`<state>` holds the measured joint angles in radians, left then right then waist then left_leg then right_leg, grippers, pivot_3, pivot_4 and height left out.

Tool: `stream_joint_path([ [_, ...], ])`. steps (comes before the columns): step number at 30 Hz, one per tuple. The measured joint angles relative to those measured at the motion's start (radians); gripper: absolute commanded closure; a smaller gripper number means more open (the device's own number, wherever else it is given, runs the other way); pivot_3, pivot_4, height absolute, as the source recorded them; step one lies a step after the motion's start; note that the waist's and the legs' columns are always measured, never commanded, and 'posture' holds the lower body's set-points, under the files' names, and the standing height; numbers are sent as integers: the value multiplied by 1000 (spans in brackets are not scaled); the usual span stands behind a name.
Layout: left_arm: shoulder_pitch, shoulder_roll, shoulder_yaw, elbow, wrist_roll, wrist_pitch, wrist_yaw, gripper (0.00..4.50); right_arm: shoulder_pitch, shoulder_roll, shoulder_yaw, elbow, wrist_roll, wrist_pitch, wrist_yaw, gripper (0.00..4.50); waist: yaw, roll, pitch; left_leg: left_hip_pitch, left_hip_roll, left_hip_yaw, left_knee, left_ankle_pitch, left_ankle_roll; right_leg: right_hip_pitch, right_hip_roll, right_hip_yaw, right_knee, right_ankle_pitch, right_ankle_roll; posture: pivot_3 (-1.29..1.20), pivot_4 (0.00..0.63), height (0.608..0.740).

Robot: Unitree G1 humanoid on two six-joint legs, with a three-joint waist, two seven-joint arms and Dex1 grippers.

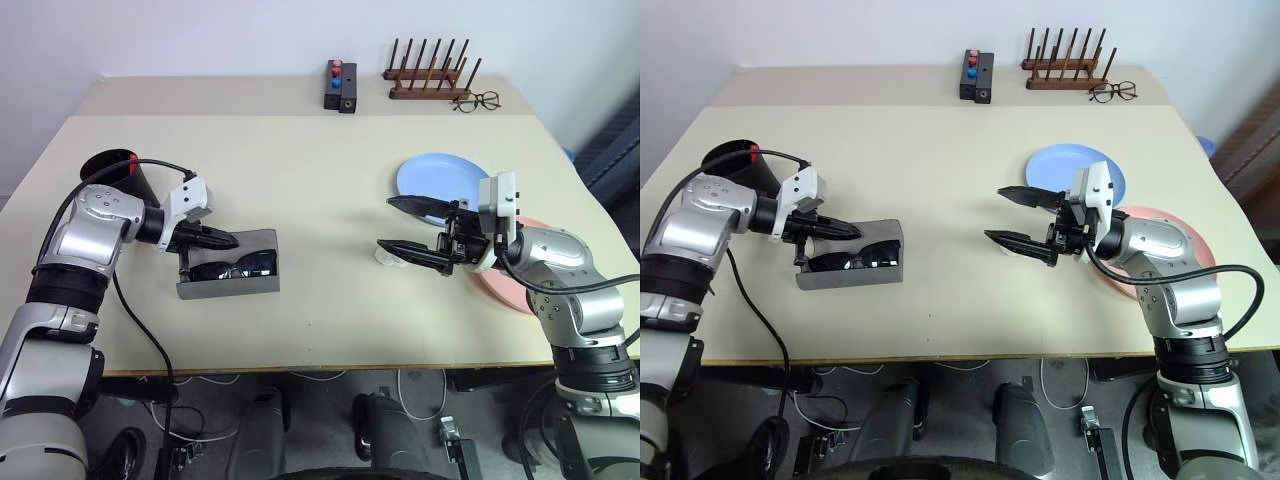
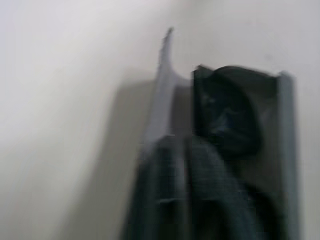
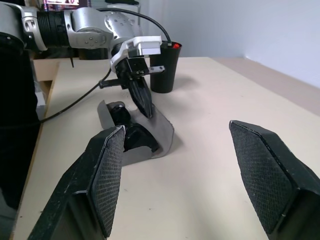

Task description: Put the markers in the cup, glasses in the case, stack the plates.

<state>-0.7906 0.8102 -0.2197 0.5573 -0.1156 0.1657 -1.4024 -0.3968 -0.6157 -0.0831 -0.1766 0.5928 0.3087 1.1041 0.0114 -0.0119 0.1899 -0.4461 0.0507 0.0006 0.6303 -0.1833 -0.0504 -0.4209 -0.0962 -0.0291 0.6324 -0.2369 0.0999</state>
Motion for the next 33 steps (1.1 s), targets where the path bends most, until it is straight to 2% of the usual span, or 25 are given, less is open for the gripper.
stream_joint_path([
  [5, 2, -26, 0, 15, 25, -29, 18, 4395, 1, 1, 0, 0, -1, -11, -1, 1086, 1, 0, 0, 0, 0, 0, 0, 0, 0, 0, 0, 0, 0, 0, 0, 0, 150, 740],
  [21, 102, -68, -2, -105, 85, -67, 85, 4395, 1, 3, 0, 0, -1, -11, -8, 1086, 0, 0, 0, 0, 0, 0, 0, 0, 0, 0, 0, 0, 0, 0, 0, 0, 150, 740],
  [28, 116, -67, -2, -134, 63, -59, 22, 4395, 1, 3, 0, 0, -1, -11, -10, 1086, 0, 0, 0, 0, 0, 0, 0, 0, 0, 0, 0, 0, 0, 0, 0, 0, 150, 740],
  [33, 107, -66, 0, -105, 73, -105, 36, 4395, 1, 3, 0, 0, -1, -11, -12, 1086, 0, 0, 0, 0, 0, 0, 0, 0, 0, 0, 0, 0, 0, 0, 0, 0, 150, 740],
])
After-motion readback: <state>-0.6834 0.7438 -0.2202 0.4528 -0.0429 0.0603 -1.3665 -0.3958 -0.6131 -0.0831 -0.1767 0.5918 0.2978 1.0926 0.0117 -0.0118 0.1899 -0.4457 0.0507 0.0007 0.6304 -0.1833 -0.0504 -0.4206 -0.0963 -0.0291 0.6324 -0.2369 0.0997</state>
